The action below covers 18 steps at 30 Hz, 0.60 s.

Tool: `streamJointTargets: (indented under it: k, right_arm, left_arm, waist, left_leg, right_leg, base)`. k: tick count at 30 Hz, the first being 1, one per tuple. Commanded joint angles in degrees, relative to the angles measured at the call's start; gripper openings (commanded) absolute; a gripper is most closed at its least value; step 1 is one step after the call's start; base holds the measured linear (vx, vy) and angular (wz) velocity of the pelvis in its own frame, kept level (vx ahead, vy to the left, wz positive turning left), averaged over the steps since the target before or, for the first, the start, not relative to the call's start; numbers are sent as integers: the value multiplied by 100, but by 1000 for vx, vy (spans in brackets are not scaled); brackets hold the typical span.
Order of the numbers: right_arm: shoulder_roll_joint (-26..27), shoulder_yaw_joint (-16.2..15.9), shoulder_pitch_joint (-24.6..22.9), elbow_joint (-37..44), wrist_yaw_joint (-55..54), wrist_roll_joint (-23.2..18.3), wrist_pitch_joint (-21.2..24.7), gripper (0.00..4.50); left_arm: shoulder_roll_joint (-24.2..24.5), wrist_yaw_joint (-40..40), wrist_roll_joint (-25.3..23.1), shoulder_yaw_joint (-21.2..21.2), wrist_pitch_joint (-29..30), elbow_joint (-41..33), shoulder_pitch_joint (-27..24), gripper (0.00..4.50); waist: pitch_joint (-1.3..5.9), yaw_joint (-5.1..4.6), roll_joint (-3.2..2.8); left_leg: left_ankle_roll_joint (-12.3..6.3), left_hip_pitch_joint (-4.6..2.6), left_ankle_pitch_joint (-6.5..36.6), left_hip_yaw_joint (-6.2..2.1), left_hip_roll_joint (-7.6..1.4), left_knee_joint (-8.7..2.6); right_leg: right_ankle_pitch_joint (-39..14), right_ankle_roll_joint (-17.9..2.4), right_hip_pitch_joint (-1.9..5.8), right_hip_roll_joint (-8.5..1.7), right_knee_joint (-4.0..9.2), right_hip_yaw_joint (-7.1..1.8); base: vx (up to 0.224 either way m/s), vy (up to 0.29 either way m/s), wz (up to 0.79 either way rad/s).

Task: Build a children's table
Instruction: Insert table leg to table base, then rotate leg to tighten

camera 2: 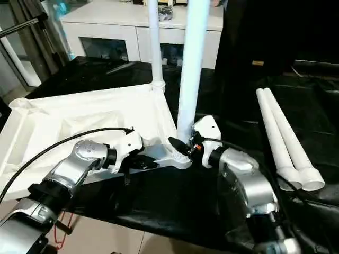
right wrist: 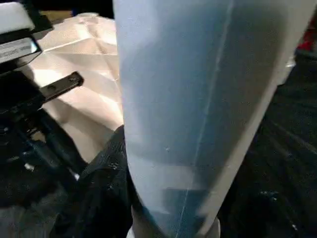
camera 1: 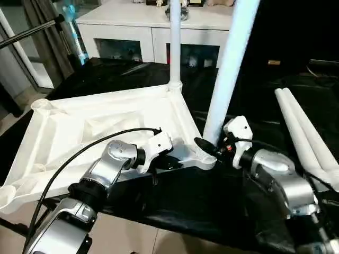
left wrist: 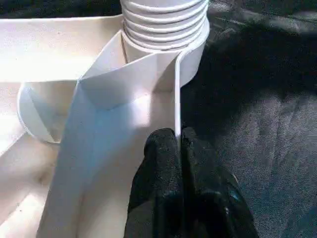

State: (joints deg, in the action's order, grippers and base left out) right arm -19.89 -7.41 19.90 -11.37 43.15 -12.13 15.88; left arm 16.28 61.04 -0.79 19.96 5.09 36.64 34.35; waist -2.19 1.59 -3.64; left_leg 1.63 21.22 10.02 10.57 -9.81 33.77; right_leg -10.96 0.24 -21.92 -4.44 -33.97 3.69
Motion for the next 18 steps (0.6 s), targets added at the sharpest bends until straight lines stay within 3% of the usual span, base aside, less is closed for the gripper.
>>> streamJointTargets:
  k: [1, 7, 8, 13, 18]
  right_arm:
    - [9, -388, -124, -653, 287, 103, 203, 186]
    - [-123, -432, 96, -1021, 1040, -14, -21, 186]
    - [-294, -608, 2, -868, 1413, 15, -73, 186]
    - [-523, -839, -168, -688, 1799, 167, -411, 186]
    - [-579, -912, -313, -583, 2057, 183, -590, 186]
  left_arm:
    - [-12, 51, 103, -90, -22, -197, 20, 0]
    - [100, 546, 161, 2, -207, -316, 98, 0]
    - [185, 729, 132, 69, -303, -306, 139, 0]
    - [266, 921, 109, 120, -435, -256, 212, 0]
    - [318, 1169, 183, 106, -467, -330, 228, 0]
  waist:
    - [210, -7, 108]
    - [227, 10, 115]
    - [235, 19, 85]
    - [294, 99, 134]
    - [293, 148, 102]
  left_leg:
    - [31, -85, 2493, -204, -319, -491]
    - [2, -77, 2331, -198, -343, -505]
    - [-8, -82, 2264, -193, -350, -508]
    - [-260, -46, 1520, -129, -345, -455]
    - [-322, -53, 1404, -127, -357, -452]
  right_leg:
    - [-3009, -802, 68, -467, 617, -279]
    - [-2656, -949, 97, -455, 579, -278]
    - [-2414, -1031, 109, -448, 555, -286]
    - [-1268, -1373, 196, -444, 442, -285]
    - [-1162, -1442, 213, -437, 430, -265]
  base:
    - [0, 0, 0]
    - [0, 0, 0]
    - [0, 0, 0]
    - [0, 0, 0]
    - [0, 0, 0]
